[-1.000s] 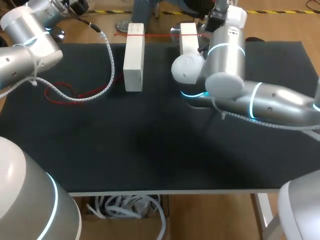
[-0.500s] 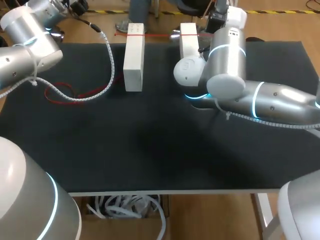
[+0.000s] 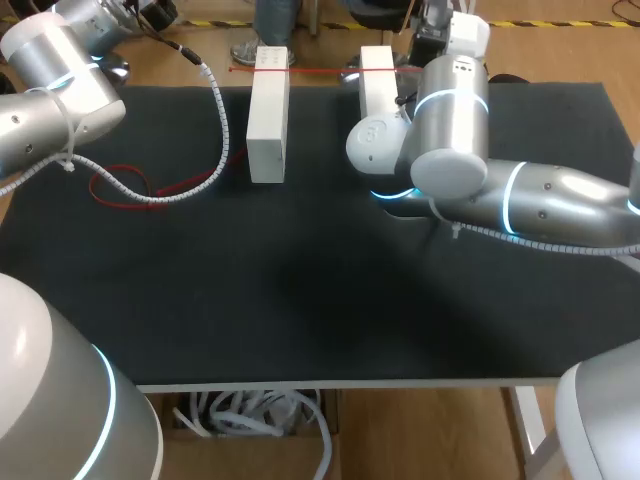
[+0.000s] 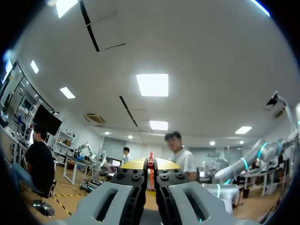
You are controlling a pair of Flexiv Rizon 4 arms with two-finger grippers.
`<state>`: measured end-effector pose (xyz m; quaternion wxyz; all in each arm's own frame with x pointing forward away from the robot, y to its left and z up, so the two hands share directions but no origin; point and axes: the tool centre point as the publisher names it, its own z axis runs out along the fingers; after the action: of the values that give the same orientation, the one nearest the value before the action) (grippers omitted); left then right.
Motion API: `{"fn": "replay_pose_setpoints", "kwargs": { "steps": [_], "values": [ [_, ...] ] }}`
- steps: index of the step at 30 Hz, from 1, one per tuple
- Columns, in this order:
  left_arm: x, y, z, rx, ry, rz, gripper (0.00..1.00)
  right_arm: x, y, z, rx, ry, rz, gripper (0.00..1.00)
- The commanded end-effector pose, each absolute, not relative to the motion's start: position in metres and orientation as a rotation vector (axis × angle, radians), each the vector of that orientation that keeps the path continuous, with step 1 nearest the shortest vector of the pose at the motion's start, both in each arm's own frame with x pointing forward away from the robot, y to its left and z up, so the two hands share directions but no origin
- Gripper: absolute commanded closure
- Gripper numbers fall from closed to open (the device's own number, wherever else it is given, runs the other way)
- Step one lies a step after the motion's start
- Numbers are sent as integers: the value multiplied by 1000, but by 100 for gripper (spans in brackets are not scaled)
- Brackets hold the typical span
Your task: Grab the tape and strap the tape.
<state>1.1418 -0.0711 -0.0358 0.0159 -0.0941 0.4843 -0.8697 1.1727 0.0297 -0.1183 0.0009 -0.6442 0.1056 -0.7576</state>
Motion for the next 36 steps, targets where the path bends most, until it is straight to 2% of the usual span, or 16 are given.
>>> {"fn": "replay_pose_setpoints", "kwargs": {
  "steps": [1,4,8,10,12,20,21,23,24,25,28,29,31,33,36],
  "values": [
    [1140,-72,-35,-297,1504,-2701,100,1176,33,-119,-2023,331,-2384,53],
    [1140,-72,-35,-297,1504,-2701,100,1178,36,-119,-2018,317,-2387,59],
    [1140,-72,-35,-297,1504,-2701,100,1181,41,-119,-2017,292,-2388,55],
    [1140,-72,-35,-297,1504,-2701,100,1182,45,-119,-2015,279,-2386,49],
    [1140,-72,-35,-297,1504,-2701,100,1182,48,-118,-2011,266,-2383,53],
    [1140,-72,-35,-297,1504,-2701,100,1181,53,-119,-2005,241,-2385,54],
    [1140,-72,-35,-297,1504,-2701,100,1180,53,-119,-2009,241,-2384,58],
    [1140,-72,-35,-297,1504,-2701,100,1180,53,-121,-2017,237,-2382,79],
    [1140,-72,-35,-297,1504,-2701,100,1179,53,-121,-2020,238,-2379,94],
    [1140,-72,-35,-297,1504,-2701,100,1179,53,-122,-2020,237,-2377,100],
    [1140,-72,-35,-297,1504,-2701,100,1177,54,-122,-2022,228,-2374,100],
    [1140,-72,-35,-297,1504,-2701,100,1176,55,-123,-2027,224,-2372,95],
    [1140,-72,-35,-297,1504,-2701,100,1175,55,-124,-2029,222,-2371,79],
    [1140,-72,-35,-297,1504,-2701,100,1173,55,-126,-2035,215,-2367,74],
    [1140,-72,-35,-297,1504,-2701,100,1171,56,-128,-2040,206,-2363,73]
  ]
}}
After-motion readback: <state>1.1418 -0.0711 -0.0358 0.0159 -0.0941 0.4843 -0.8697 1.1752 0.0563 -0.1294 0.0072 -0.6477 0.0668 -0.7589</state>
